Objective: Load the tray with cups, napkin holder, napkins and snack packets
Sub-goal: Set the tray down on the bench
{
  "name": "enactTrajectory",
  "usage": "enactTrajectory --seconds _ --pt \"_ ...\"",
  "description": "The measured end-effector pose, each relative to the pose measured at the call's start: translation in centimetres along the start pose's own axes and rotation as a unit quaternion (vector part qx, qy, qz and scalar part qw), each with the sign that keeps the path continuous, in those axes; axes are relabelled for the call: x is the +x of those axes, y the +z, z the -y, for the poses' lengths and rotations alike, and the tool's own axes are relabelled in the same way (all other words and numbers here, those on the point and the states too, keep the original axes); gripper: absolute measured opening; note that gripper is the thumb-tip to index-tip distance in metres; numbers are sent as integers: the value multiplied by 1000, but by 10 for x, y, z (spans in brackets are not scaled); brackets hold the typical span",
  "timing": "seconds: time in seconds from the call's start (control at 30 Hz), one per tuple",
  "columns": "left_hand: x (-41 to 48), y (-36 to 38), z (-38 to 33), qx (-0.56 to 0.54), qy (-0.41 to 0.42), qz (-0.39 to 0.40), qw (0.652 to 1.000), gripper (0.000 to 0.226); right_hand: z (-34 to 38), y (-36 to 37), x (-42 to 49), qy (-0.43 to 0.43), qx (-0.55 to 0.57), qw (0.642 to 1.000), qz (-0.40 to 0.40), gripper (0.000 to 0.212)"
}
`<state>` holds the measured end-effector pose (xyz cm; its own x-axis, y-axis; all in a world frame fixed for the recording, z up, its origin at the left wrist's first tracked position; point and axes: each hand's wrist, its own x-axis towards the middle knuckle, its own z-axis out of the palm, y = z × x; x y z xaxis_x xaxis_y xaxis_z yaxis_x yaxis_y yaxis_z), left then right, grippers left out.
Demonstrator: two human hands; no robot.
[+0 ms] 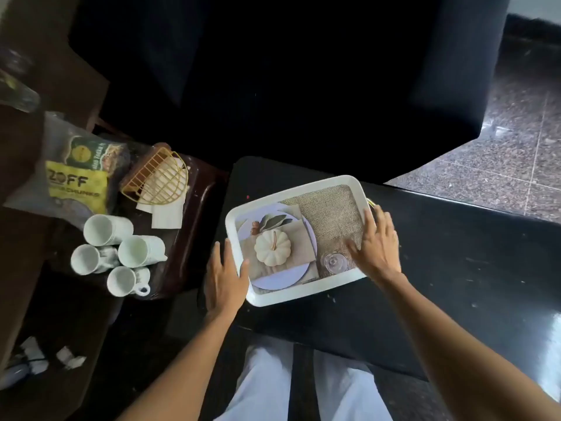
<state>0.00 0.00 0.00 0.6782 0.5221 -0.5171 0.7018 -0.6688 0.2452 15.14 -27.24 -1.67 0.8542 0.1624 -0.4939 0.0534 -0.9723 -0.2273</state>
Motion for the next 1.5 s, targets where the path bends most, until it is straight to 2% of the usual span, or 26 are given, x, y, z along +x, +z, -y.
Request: enactTrajectory --seconds 0.07,0.13,0.27,0.33,0.43,0.6,0.8,1.17,1.5 --pt "10 0 5 -84 -61 -1 995 65 -4 -2 17 58 56 996 -47 83" --pt "20 6 14 -131 -91 13 987 61 -12 -3 35 112 105 987 -48 71" --pt "40 10 24 -208 -123 20 970 51 -17 0 63 134 142 978 -74 32" --pt "48 9 25 -235 -145 24 961 41 -20 2 68 140 129 978 -89 19" --pt "58 8 25 -278 -185 26 942 30 -19 4 69 156 153 971 -93 23" --pt "64 13 28 -339 -235 -9 911 26 -27 8 66 201 241 945 -93 24" --pt "55 10 4 -397 -226 -41 889 26 -51 5 31 239 304 912 -136 21" --pt "25 44 -82 -386 -134 17 912 27 -155 -6 -65 310 328 878 -158 22" --pt "5 85 -131 -368 -118 35 921 29 -222 -3 -87 321 329 873 -163 24"
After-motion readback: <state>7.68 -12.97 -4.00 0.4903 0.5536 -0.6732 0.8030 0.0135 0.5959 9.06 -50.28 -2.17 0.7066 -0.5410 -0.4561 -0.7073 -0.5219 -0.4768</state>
